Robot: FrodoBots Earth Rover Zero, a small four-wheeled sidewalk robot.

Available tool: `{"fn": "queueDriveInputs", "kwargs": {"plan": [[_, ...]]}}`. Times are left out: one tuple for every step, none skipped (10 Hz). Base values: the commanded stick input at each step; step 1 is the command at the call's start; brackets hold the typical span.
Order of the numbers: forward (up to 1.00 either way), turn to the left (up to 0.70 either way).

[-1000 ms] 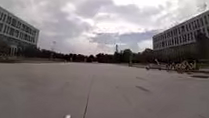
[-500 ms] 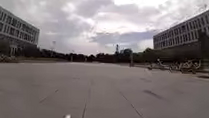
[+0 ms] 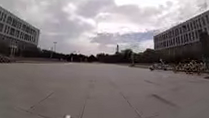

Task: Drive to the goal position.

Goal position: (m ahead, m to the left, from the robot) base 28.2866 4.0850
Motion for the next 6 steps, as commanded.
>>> {"fn": "queueDriveInputs", "kwargs": {"plan": [[0.7,0.0],[0.7,0.0],[0.7,0.0],[0.7,0.0],[0.7,0.0],[0.7,0.0]]}}
